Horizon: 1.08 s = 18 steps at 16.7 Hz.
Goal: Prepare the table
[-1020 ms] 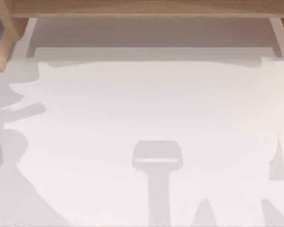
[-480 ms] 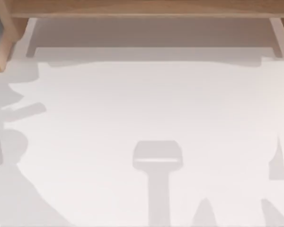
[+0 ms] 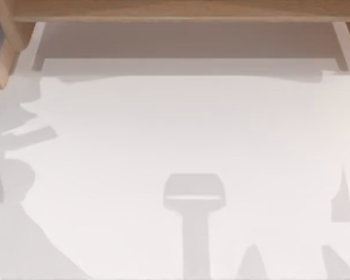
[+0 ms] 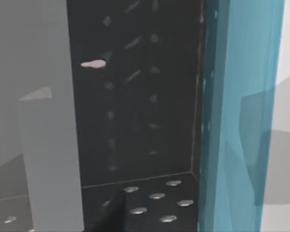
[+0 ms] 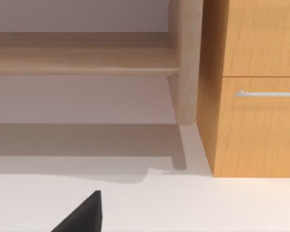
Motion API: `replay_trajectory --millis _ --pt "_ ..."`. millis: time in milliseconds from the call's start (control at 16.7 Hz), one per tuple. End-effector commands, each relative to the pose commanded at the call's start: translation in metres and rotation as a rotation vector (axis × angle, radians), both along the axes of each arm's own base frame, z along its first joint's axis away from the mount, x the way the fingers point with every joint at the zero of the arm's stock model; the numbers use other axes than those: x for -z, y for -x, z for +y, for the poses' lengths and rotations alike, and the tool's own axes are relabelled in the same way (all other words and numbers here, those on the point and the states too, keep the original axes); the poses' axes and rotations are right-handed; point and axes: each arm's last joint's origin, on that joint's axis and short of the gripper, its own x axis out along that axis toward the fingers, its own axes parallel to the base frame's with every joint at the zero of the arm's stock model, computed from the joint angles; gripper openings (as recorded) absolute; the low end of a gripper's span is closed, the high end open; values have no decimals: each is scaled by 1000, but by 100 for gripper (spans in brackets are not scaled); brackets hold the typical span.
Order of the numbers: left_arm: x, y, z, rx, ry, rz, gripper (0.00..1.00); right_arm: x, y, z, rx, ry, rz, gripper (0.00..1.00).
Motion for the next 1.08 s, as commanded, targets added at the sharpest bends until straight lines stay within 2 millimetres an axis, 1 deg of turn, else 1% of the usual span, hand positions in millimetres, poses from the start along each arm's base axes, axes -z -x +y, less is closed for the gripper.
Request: replay_trajectory --millis 360,540,840,960,1080 --pt "0 0 0 0 0 0 100 0 0 0 0 0 0 100" --pt "-3 4 2 -3 -6 -10 100 0 0 0 0 0 0 100" --pt "-9 32 3 -7 -11 -24 100 0 0 0 0 0 0 100" --pt "-5 45 2 -3 -7 -13 100 0 0 0 0 0 0 100" --pt "0 51 2 -3 0 0 100 0 0 0 0 0 0 100"
